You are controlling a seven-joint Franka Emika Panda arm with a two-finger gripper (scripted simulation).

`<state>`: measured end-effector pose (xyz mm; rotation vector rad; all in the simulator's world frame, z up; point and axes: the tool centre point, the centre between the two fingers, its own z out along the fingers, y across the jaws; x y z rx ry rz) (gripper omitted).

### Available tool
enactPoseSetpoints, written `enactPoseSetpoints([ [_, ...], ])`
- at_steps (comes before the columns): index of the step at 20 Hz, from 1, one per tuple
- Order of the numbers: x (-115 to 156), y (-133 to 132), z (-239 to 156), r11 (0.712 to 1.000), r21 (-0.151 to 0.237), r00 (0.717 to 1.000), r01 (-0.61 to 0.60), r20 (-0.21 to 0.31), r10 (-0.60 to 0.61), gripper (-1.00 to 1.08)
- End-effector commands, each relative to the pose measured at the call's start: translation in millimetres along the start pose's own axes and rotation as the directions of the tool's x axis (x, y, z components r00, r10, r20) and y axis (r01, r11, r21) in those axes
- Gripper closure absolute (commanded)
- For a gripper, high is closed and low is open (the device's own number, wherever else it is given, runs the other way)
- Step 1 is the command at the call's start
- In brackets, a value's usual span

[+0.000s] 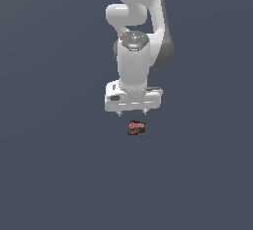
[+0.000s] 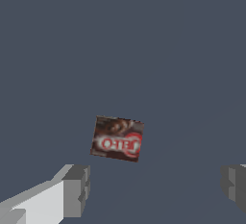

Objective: Pick up the object and move it to a goal position.

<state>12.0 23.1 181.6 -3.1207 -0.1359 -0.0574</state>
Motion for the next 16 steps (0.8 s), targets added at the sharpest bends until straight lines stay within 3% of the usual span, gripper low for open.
enactPoseSetpoints([
  [1,0,0,0,1.0,0.0,1.0,-0.002,0.0,0.002,-0.92],
  [8,0,0,3,0.999,-0.002,0.999,0.033,0.001,-0.033,-0.92],
  [16,-1,-2,14,0.988,-0.008,0.988,0.156,0.009,-0.156,-0.92],
])
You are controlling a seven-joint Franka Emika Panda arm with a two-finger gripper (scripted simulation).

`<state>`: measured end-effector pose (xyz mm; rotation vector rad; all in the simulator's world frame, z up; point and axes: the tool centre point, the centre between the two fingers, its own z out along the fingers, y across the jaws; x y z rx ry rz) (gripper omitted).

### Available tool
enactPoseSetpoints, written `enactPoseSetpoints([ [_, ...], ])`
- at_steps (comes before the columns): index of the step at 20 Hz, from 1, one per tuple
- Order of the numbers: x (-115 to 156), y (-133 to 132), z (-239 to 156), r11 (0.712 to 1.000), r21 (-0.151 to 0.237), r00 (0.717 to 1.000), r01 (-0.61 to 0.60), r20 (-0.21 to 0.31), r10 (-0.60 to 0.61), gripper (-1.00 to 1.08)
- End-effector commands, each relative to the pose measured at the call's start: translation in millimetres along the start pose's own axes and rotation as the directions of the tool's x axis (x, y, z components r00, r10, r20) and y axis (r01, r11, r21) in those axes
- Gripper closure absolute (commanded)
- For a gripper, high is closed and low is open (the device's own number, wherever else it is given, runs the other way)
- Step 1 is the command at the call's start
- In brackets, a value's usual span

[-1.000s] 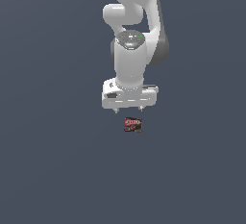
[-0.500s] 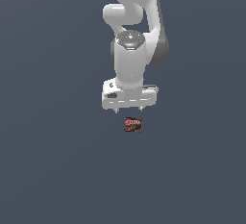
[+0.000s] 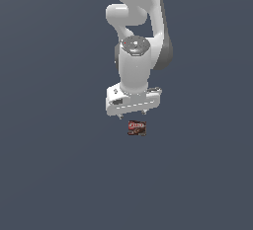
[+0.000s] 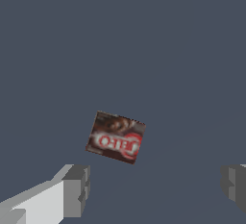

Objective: Pick up the object and move it to a goal position.

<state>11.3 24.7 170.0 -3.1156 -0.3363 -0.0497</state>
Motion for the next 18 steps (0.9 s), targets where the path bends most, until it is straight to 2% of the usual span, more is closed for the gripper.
enactPoseSetpoints([
  [1,0,-1,5,0.999,-0.002,0.999,0.05,0.003,-0.05,-0.92],
  [5,-1,-2,14,0.989,-0.005,0.989,0.15,0.009,-0.15,-0.92],
  [9,-2,-4,24,0.964,-0.007,0.963,0.267,0.015,-0.267,-0.92],
  [13,-4,-7,35,0.924,-0.006,0.924,0.383,0.022,-0.383,-0.92],
  [18,-5,-10,48,0.854,-0.002,0.854,0.52,0.028,-0.519,-0.92],
])
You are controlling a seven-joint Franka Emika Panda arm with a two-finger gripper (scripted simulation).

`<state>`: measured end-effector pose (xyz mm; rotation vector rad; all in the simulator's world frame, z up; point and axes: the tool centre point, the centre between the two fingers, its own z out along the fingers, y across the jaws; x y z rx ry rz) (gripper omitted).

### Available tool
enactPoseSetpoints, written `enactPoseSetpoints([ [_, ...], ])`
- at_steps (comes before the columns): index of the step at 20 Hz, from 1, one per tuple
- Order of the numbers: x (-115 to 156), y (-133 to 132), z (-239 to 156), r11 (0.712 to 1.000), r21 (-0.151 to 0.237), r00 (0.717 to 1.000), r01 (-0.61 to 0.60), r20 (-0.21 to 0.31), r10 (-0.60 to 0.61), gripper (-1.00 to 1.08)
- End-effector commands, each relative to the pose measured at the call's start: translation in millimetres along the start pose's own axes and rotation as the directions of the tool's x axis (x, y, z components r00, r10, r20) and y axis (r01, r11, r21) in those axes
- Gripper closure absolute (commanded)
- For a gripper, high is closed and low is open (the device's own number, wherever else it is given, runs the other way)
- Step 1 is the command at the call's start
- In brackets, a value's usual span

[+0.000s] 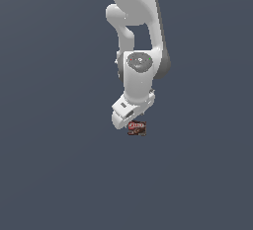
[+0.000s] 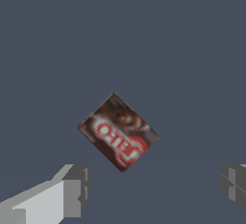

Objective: Pick up the object and move it to a goal position.

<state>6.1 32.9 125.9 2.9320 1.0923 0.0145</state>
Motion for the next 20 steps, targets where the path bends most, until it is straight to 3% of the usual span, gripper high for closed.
enactPoseSetpoints([
  [1,0,-2,7,0.997,0.0,0.997,0.079,0.002,-0.079,-0.92],
  [9,1,-9,27,0.948,0.005,0.948,0.319,0.005,-0.319,-0.92],
  [20,3,-20,50,0.809,0.012,0.809,0.588,-0.001,-0.588,-0.92],
])
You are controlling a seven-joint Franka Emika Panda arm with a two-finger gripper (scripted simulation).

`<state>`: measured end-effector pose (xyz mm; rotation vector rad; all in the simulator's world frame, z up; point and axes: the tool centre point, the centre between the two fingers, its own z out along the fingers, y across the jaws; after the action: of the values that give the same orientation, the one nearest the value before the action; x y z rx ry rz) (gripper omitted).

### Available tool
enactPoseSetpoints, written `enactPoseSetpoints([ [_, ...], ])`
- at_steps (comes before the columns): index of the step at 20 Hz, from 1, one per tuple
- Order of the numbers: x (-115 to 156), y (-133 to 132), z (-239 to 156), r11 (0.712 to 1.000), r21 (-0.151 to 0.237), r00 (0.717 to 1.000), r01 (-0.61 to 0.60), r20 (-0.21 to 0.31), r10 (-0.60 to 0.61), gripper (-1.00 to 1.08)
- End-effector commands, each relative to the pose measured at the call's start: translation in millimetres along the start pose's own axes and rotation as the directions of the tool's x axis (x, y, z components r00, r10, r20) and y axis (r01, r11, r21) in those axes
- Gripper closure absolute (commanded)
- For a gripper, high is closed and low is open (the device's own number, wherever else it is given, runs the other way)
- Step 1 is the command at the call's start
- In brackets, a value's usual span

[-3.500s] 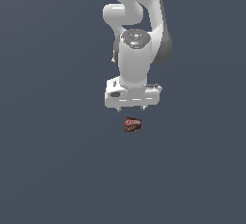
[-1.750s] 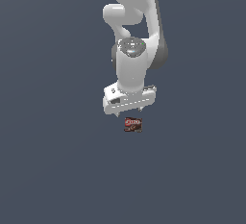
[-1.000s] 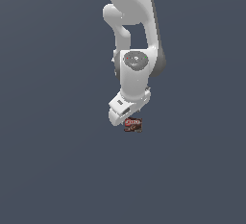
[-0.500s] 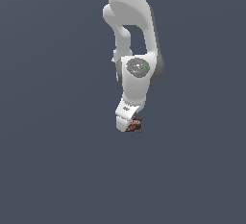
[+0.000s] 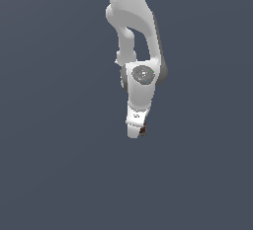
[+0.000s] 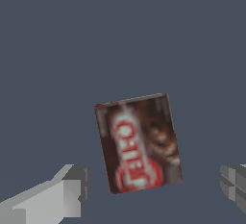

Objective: Pick up the object and move it to a goal position.

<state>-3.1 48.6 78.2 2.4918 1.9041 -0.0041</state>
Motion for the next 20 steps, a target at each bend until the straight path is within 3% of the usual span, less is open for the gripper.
enactPoseSetpoints([
  [1,2,-1,4,0.998,0.001,0.998,0.056,-0.002,-0.056,-0.92],
  [9,4,-4,11,0.988,0.002,0.988,0.156,-0.005,-0.156,-0.92],
  [20,5,-5,25,0.986,0.002,0.986,0.166,-0.006,-0.166,-0.92],
])
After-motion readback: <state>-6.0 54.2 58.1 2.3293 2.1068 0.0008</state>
